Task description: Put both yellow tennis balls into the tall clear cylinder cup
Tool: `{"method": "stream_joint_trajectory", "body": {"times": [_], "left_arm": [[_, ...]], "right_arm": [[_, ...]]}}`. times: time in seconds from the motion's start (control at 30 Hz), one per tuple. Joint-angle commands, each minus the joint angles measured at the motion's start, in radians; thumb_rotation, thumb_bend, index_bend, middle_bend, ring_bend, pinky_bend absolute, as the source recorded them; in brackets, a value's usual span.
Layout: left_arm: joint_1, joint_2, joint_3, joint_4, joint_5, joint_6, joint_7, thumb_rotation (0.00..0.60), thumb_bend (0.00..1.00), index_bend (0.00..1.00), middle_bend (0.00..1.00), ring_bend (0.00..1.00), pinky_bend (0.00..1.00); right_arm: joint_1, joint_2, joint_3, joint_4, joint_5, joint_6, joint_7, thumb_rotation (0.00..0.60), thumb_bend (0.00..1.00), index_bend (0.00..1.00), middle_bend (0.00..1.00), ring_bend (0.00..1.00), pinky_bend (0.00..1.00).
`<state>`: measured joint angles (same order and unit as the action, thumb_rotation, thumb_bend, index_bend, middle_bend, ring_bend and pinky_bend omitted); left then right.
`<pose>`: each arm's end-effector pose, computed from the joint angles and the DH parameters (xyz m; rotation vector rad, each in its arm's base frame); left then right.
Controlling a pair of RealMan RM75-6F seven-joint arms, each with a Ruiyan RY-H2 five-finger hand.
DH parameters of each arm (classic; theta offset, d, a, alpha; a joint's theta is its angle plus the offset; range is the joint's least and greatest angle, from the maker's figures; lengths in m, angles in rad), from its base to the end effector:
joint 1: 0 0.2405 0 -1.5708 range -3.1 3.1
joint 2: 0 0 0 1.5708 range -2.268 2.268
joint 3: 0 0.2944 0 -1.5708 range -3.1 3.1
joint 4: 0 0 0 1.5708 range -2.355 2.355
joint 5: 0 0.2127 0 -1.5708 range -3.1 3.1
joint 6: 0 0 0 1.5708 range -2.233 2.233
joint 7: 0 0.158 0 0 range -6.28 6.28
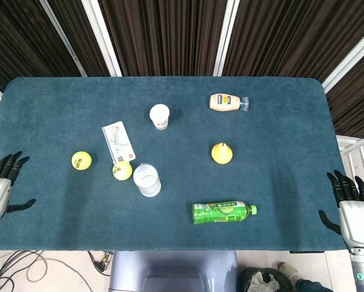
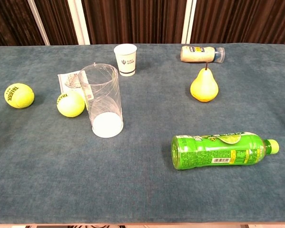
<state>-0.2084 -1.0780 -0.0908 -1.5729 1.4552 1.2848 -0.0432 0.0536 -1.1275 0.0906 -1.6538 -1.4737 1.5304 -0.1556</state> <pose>-0.3448 0.2500 0.1741 -1.4977 -0.9356 -0.8519 -0.3411 -0.1949 0.1808 1.3324 -0.7956 0.8415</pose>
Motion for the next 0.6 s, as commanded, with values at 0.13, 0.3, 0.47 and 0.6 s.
{"method": "stream_joint_trajectory", "body": {"times": [0.13, 0.3, 0.47, 0.6], "left_arm": [[-0.174, -0.002, -0.06, 0.016, -0.096, -0.237, 0.052, 0.6, 0.04, 0.11, 0.0, 0.0, 0.11], [-0.256, -0.042, -0.09, 0.051, -0.19, -0.335, 0.174, 0.6, 0.04, 0.11, 0.0, 0.0, 0.11], [-0.323, -0.086, -0.112, 0.077, -0.274, -0.399, 0.261, 0.6, 0.04, 0.11, 0.0, 0.0, 0.11], [-0.376, -0.115, -0.113, 0.099, -0.342, -0.462, 0.325, 0.6, 0.04, 0.11, 0.01, 0.0, 0.12]], "right_arm": [[-0.001, -0.003, 0.003, 0.001, 0.007, 0.001, -0.006, 0.6, 0.34, 0.08, 0.08, 0.11, 0.04], [0.002, -0.008, 0.004, 0.008, 0.015, -0.008, -0.011, 0.6, 0.34, 0.08, 0.08, 0.11, 0.04], [0.006, -0.014, 0.007, 0.014, 0.024, -0.017, -0.016, 0.6, 0.34, 0.08, 0.08, 0.11, 0.04], [0.008, -0.018, 0.008, 0.019, 0.03, -0.021, -0.022, 0.6, 0.34, 0.08, 0.08, 0.11, 0.04]]}}
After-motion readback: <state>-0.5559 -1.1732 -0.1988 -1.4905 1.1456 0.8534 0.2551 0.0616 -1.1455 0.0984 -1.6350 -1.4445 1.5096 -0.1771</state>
